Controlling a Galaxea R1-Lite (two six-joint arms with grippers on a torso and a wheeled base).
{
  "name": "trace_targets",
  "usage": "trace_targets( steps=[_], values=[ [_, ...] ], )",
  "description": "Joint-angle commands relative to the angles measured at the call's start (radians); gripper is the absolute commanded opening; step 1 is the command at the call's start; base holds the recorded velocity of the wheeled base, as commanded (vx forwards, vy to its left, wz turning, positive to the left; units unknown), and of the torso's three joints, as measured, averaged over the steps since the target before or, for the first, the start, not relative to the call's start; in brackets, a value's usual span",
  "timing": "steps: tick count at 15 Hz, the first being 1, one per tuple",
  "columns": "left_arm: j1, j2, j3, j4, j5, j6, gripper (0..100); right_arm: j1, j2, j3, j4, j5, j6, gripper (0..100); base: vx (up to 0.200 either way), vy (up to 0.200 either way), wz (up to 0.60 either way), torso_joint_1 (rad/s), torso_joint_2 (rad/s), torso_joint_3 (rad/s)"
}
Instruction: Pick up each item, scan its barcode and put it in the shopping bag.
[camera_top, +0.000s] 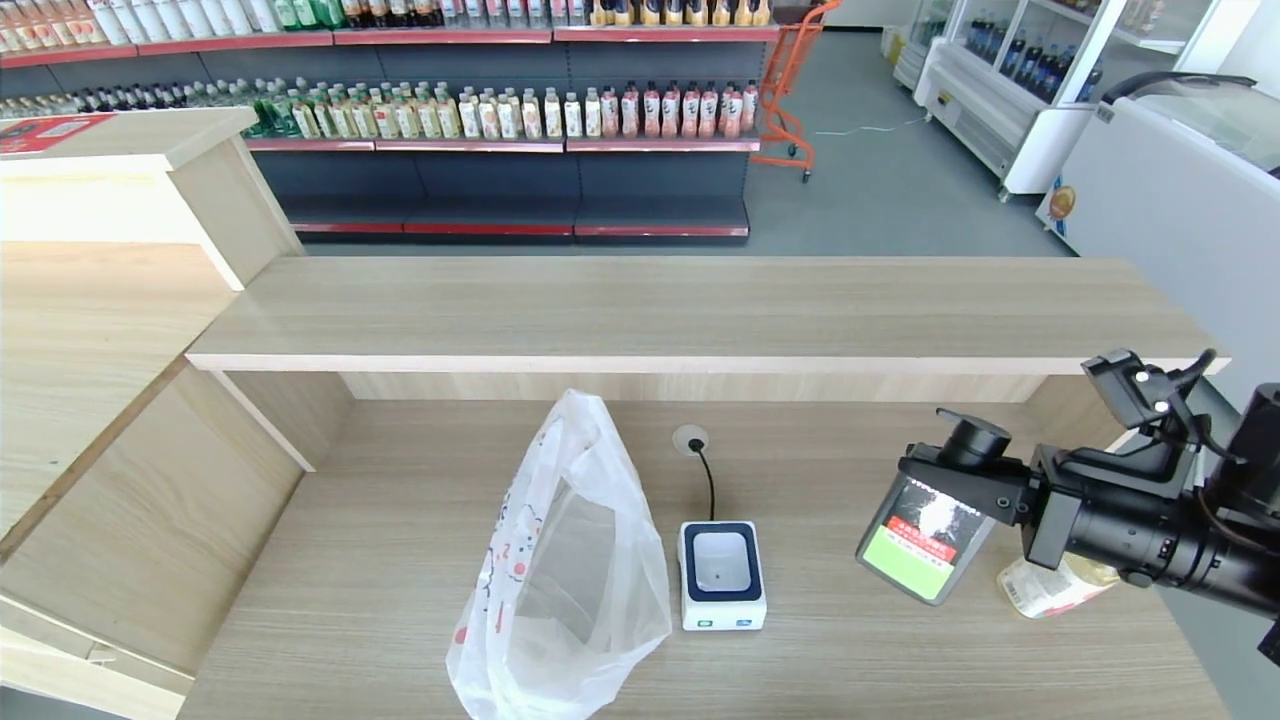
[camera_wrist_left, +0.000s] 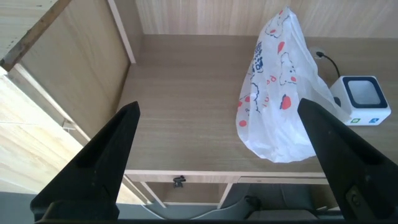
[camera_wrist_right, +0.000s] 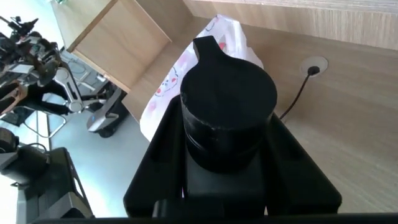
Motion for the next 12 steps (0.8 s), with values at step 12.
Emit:
trace_targets(
  steps=[12],
  values=[
    [0.001, 0.000, 0.000, -0.001, -0.001, 0.000, 100, 0.338, 0.546, -0.447, 0.136, -0.151, -0.053, 0, 0.000, 0.000, 0.00, 0.000, 0.00, 0.000]
  ],
)
